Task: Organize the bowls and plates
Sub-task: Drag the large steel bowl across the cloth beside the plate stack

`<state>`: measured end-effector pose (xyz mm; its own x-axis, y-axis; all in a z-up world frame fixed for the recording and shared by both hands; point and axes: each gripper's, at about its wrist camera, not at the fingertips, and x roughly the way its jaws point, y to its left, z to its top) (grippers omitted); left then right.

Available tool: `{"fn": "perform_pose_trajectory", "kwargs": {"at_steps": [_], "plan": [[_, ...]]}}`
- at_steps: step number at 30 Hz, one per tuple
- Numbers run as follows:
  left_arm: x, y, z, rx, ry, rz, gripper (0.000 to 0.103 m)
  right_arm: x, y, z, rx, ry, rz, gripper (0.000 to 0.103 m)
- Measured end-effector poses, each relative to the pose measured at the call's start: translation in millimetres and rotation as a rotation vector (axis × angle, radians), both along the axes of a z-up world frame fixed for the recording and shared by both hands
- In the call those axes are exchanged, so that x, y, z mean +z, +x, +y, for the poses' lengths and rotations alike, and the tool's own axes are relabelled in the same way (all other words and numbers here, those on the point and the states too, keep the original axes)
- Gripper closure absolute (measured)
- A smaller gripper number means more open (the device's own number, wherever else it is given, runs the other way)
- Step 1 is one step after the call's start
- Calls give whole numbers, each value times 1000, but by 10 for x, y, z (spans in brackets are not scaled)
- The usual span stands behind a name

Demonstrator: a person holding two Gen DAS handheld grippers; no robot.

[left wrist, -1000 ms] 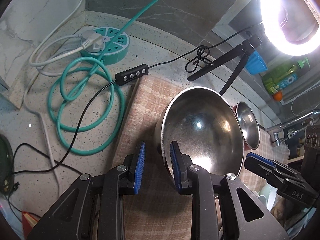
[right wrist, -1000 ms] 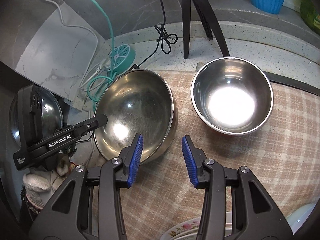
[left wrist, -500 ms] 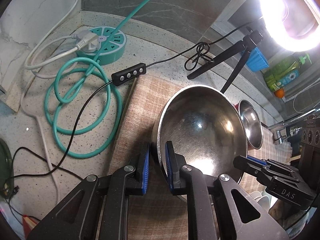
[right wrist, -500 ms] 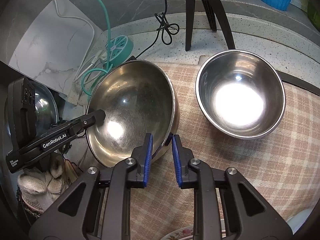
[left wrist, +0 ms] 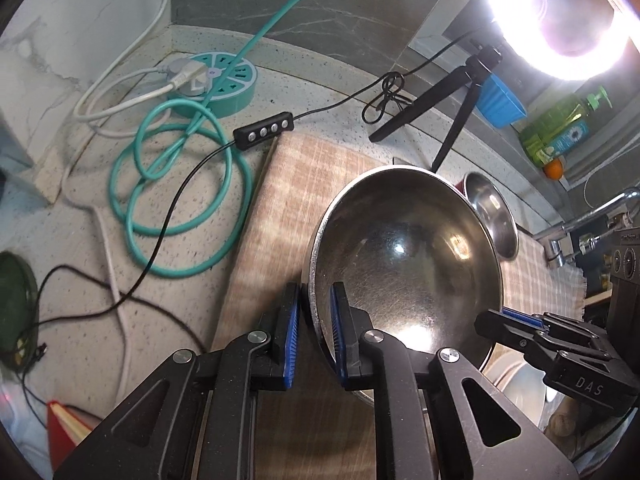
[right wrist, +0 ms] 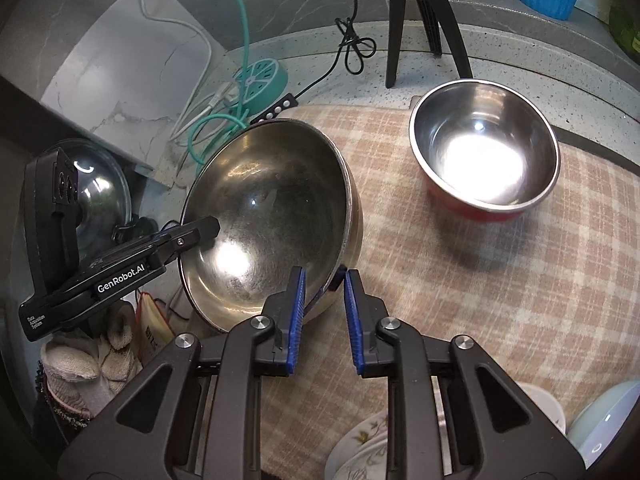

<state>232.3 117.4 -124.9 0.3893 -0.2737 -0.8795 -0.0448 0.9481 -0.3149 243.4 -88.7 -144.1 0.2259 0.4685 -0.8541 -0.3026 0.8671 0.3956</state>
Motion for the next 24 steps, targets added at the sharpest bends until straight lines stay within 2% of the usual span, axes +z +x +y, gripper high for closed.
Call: {"fn": "perform_pose_trajectory", "kwargs": {"at_steps": [11, 24], "plan": [[121, -533, -19, -7, 10, -13, 90, 29, -565, -64, 25, 24, 16, 82], [92, -979, -137, -29, 2, 12, 90, -147, -990, -203, 26, 32, 76, 82]]}}
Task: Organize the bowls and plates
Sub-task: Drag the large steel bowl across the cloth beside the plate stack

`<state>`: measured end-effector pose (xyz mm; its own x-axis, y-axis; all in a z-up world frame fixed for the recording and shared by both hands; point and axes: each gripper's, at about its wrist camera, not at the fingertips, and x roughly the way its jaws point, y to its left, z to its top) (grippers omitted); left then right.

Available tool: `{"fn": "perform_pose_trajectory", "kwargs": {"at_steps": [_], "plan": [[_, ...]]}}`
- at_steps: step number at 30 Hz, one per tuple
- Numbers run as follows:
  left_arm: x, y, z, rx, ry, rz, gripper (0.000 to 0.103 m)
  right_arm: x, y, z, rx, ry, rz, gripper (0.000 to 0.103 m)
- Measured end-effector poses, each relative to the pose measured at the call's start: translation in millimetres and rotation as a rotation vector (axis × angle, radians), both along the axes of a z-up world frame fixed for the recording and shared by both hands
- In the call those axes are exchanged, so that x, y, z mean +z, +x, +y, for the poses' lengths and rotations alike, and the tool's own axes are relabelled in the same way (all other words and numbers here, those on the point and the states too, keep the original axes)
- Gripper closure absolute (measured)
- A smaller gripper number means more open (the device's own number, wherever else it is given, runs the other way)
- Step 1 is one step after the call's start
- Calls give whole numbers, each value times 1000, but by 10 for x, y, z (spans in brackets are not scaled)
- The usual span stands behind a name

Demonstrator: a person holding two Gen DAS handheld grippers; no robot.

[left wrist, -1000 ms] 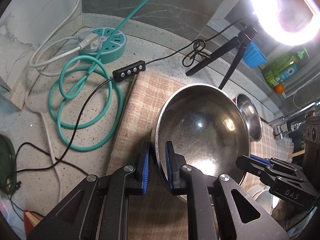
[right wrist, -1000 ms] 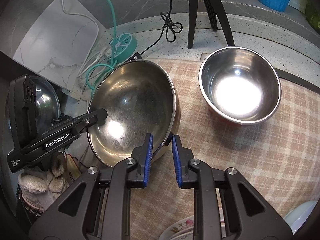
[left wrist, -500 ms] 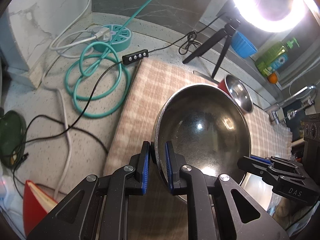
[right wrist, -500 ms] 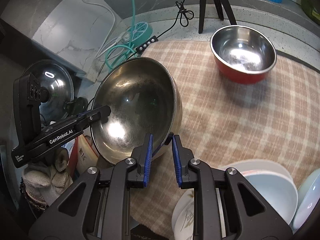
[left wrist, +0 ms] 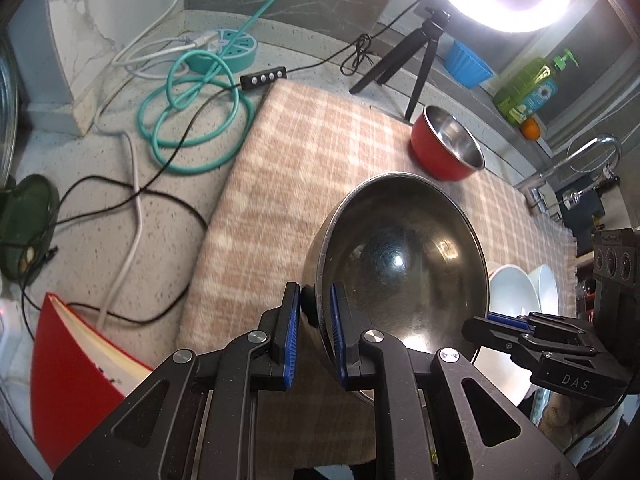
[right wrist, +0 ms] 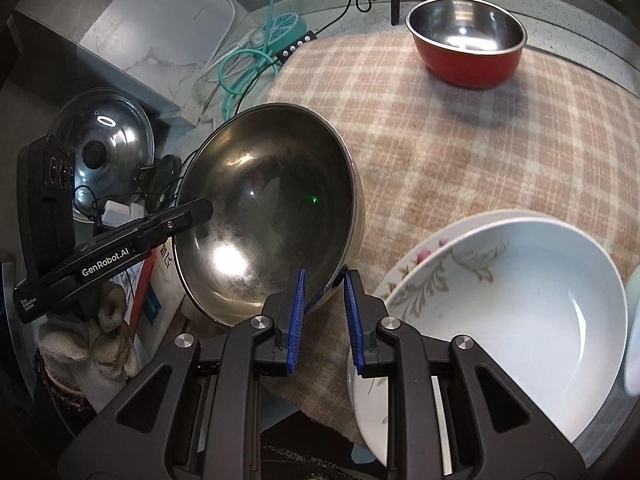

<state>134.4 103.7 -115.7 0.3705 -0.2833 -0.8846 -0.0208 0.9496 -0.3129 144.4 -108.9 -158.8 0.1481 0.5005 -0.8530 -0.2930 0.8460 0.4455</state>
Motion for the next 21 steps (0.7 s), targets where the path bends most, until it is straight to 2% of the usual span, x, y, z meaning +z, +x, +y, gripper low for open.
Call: {"fn": "perform_pose_trajectory", "kwargs": {"at_steps": [21], "plan": [[-129, -198, -43, -4, -5, 51, 90, -86, -137, -29, 27, -8, 33, 81]]}}
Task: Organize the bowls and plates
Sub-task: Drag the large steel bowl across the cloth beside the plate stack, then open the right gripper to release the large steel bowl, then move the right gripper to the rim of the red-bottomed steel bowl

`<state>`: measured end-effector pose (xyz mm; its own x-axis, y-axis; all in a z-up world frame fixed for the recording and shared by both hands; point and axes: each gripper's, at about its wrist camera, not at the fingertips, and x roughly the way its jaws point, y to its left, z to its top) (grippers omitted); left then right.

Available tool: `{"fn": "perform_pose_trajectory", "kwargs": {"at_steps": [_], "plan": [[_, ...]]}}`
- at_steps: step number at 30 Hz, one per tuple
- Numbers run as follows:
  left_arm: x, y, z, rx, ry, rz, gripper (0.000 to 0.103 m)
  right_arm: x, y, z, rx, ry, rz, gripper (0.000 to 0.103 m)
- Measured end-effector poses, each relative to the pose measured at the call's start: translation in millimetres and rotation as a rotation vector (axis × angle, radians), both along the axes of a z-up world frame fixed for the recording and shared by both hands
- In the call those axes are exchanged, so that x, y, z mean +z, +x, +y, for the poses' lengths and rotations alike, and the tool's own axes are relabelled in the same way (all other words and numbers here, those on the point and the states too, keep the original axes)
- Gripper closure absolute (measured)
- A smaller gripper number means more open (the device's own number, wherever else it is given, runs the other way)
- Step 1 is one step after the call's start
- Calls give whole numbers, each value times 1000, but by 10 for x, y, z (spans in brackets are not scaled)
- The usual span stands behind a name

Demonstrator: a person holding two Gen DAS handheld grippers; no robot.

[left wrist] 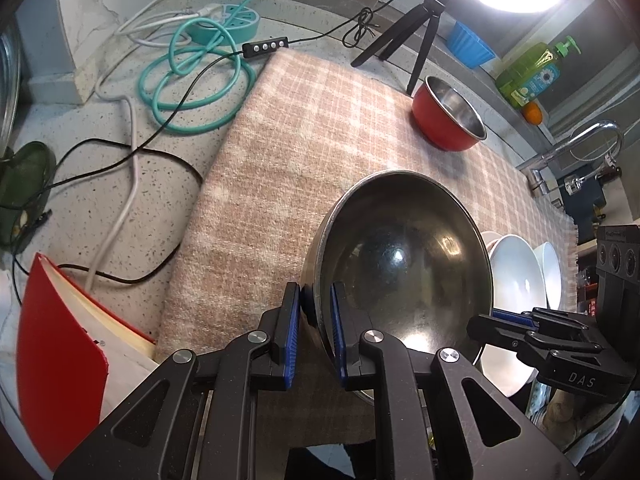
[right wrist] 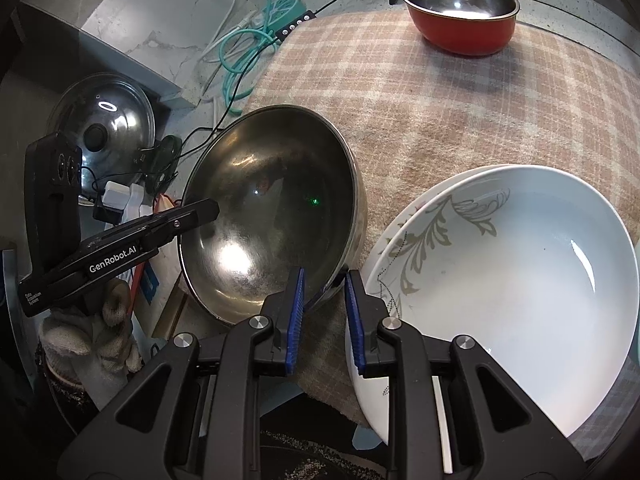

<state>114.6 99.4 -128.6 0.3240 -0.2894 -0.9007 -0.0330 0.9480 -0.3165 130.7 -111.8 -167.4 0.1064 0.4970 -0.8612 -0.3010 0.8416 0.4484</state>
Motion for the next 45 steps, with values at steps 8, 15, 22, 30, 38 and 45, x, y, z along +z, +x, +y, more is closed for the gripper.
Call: {"fn": "perform_pose_trajectory", "kwargs": {"at_steps": [8, 15, 22, 30, 38, 45], "plan": [[-8, 9, 1, -4, 2, 10, 90, -3, -18, 26, 16, -6, -15, 79], [50, 9, 0, -4, 10, -7, 88, 52, -13, -8, 11, 1, -37, 77], [112, 23, 16, 6, 22, -26, 87, 175, 2, -101, -18, 9, -76, 64], [217, 40, -2, 5, 25, -53, 87, 349, 28, -272, -61, 8, -123, 59], [369, 144, -62, -11, 20, -92, 87, 578, 76, -518, -112, -1, -186, 59], [544, 280, -150, -39, 10, -137, 87, 782, 158, -772, -158, -21, -243, 59]]}}
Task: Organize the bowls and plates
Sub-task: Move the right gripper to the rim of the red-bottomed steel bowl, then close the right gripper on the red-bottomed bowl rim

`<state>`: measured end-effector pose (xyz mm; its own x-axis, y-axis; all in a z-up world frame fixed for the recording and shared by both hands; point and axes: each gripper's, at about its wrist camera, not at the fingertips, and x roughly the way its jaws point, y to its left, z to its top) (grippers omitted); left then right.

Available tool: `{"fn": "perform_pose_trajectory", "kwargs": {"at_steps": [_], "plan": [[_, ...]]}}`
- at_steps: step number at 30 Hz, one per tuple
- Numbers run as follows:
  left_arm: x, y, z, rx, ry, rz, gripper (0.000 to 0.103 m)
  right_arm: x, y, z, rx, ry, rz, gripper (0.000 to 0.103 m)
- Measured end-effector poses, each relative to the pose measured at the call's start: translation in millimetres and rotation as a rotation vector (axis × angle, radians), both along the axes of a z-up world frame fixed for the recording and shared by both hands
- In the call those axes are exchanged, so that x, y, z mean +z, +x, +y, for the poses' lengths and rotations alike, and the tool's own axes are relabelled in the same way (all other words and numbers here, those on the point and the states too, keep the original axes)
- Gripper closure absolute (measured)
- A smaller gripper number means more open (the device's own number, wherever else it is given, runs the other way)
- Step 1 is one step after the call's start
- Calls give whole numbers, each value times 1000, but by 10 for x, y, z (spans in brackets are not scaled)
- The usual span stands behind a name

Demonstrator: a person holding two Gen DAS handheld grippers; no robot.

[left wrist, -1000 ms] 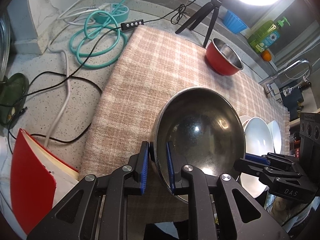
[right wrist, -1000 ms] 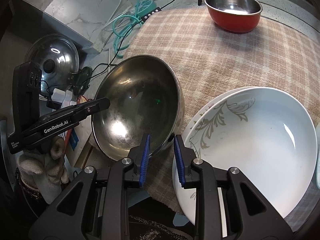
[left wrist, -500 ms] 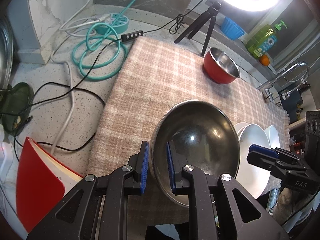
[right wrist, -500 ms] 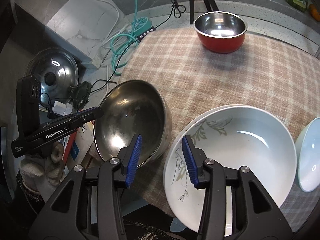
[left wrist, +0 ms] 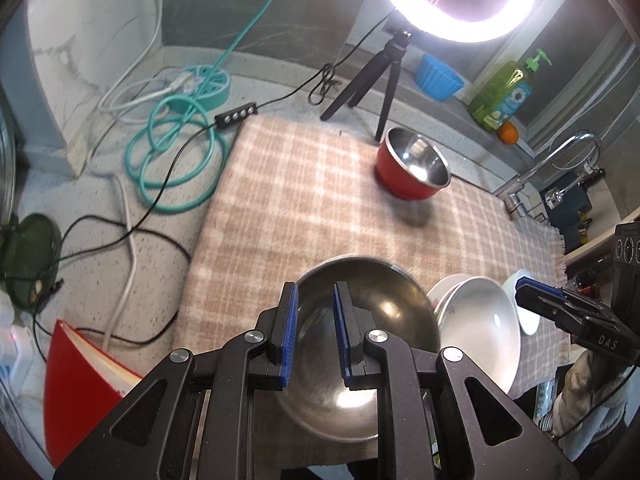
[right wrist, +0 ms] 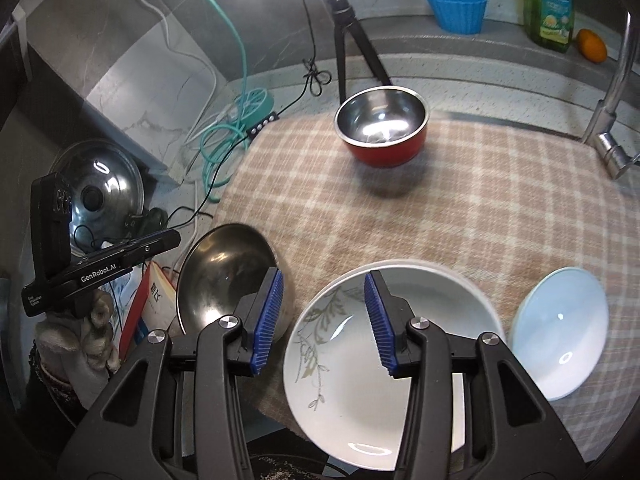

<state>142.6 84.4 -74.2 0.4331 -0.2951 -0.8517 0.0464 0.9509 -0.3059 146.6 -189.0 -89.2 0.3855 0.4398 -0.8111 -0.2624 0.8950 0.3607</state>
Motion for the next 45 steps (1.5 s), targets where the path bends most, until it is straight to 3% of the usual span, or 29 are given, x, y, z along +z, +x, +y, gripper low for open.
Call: {"fn": "perform_pose_trajectory", "kwargs": {"at_steps": [18, 34, 45], "plan": [[198, 771, -505, -114, -9, -52, 87, 113, 721, -402, -87, -3, -69, 59], [-327, 1728, -839, -132, -47, 78, 87, -449, 1520, -447, -151, 69, 62, 59], [-564, 2021, -1004, -152, -31, 130, 87, -720, 1784, -444, -163, 97, 129, 65]]}}
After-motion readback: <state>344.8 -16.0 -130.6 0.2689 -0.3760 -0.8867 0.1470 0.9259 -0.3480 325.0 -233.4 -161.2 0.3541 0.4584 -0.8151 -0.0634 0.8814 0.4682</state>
